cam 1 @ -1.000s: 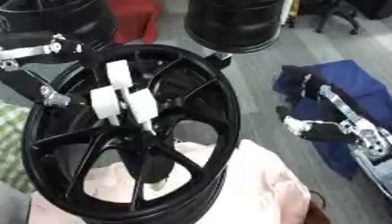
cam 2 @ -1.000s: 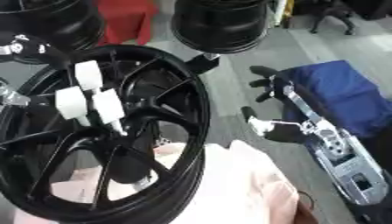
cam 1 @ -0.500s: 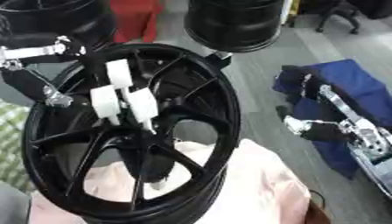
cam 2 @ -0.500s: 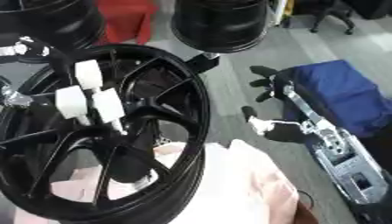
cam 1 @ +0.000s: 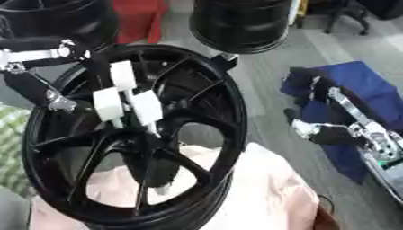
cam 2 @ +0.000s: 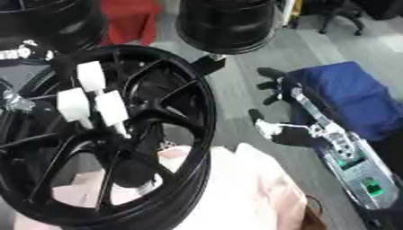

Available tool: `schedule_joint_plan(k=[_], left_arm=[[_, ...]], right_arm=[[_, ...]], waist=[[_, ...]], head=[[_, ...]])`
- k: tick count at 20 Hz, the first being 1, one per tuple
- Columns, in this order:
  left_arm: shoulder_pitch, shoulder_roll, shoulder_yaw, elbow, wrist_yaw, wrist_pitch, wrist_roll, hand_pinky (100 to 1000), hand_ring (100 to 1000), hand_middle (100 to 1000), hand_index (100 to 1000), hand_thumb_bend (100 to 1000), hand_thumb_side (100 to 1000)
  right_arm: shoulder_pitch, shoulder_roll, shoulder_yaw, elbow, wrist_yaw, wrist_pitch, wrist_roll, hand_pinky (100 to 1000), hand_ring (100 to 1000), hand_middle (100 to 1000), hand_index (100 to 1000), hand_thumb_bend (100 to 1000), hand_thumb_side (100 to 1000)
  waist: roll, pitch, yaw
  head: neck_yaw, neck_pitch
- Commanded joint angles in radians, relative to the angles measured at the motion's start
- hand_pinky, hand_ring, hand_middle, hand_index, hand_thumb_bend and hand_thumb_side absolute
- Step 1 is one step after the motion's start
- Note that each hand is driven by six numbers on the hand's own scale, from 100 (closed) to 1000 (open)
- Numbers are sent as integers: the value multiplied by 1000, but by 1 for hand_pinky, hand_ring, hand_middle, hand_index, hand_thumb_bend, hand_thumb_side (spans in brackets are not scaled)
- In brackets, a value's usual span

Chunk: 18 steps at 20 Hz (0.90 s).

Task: Pull the pin out of the wheel hub.

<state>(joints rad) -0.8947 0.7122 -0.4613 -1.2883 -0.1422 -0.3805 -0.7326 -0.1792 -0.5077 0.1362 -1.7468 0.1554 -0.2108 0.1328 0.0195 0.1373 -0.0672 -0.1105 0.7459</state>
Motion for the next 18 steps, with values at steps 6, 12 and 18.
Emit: schedule_joint_plan(k=[6, 12, 18], left_arm=[[-16, 13, -2, -26, 9, -133, -154, 823, 698, 678, 882, 532, 532], [-17, 12, -9, -37, 4, -140, -161, 821, 696, 675, 876, 528, 527], [-18, 10, -15, -46, -2, -144, -165, 820, 696, 677, 875, 523, 523]], right_arm=[[-7, -29, -7, -7, -4, -3, 1, 675, 859, 959, 962, 219, 245], [-7, -29, -8, -6, -5, -4, 1, 675, 859, 959, 962, 219, 246], [-8, -29, -7, -6, -5, -4, 2, 675, 859, 959, 961, 219, 248]], waist=[[-2, -22, 2], [-1, -23, 1], [0, -24, 1]], head=[[-4, 4], [-4, 5], [-4, 5]])
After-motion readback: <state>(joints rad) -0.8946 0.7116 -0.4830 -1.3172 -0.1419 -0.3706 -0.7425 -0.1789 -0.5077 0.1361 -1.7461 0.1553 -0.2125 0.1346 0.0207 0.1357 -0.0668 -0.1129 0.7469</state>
